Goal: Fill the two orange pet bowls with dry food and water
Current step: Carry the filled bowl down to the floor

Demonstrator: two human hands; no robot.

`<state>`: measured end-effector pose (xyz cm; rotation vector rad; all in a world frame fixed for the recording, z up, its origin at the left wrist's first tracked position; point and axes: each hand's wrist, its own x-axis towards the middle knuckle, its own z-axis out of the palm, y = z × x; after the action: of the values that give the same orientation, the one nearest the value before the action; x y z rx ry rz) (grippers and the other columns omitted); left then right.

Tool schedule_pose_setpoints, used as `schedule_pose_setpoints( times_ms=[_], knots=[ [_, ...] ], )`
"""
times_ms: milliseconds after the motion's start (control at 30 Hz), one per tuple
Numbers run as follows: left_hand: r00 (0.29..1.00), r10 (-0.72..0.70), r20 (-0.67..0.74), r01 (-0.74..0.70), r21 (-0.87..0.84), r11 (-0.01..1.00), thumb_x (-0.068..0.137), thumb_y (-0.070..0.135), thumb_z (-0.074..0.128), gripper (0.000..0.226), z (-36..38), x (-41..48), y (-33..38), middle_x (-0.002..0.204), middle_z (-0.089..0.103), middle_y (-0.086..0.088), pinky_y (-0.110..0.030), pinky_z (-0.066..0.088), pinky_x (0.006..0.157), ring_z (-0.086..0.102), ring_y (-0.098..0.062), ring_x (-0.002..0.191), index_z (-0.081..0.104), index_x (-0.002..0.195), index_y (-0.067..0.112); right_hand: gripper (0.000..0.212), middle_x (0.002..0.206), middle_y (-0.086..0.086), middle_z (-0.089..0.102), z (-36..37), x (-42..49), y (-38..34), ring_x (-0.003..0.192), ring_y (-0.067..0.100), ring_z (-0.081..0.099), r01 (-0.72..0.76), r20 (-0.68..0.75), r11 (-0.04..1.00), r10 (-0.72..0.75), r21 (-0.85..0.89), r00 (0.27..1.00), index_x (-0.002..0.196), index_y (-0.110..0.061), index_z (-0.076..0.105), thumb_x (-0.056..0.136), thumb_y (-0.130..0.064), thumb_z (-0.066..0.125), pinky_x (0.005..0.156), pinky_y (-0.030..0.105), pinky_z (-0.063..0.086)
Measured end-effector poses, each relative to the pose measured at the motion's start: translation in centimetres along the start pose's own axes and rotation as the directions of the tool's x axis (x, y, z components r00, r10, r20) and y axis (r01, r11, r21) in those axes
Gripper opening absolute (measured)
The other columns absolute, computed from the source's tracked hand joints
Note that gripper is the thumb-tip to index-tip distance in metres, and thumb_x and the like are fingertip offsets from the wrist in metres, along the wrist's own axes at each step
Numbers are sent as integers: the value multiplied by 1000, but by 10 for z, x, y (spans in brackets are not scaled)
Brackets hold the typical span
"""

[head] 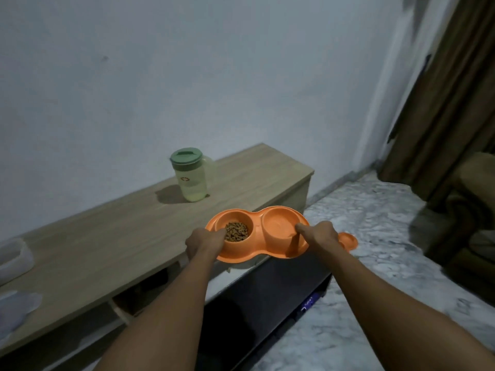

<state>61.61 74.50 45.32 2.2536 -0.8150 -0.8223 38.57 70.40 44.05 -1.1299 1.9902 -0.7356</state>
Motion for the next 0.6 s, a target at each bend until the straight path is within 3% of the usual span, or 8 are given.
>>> schedule_pose_setpoints(
  times_ms=[233, 367, 600],
  knots=[
    [990, 114, 87, -117, 34, 993, 82, 41, 68, 48, 69, -41, 48, 113, 68, -17, -33, 44, 70, 65, -36, 103, 69, 111, 3, 41, 74, 14, 60, -81, 23, 45, 79, 35, 64, -60, -116, 992, 73, 114, 991, 72, -4, 51, 79, -37, 75, 70, 41, 54],
    [977, 153, 146, -162, 55, 985, 83, 40, 68, 48, 125, -70, 87, 115, 68, -17, -32, 43, 69, 65, -34, 104, 68, 113, 2, 42, 88, 20, 67, -136, 54, 73, 86, 38, 68, -107, -171, 986, 129, 129, 977, 82, -1, 59, 75, -40, 76, 76, 45, 59],
    [967, 167, 193, -176, 32, 984, 82, 39, 68, 46, 223, -109, 153, 108, 69, -17, -33, 44, 66, 66, -34, 96, 69, 108, 1, 42, 89, 18, 67, -227, 122, 110, 83, 37, 68, -142, -226, 978, 174, 150, 958, 82, -3, 58, 74, -40, 77, 78, 50, 60]
  ],
)
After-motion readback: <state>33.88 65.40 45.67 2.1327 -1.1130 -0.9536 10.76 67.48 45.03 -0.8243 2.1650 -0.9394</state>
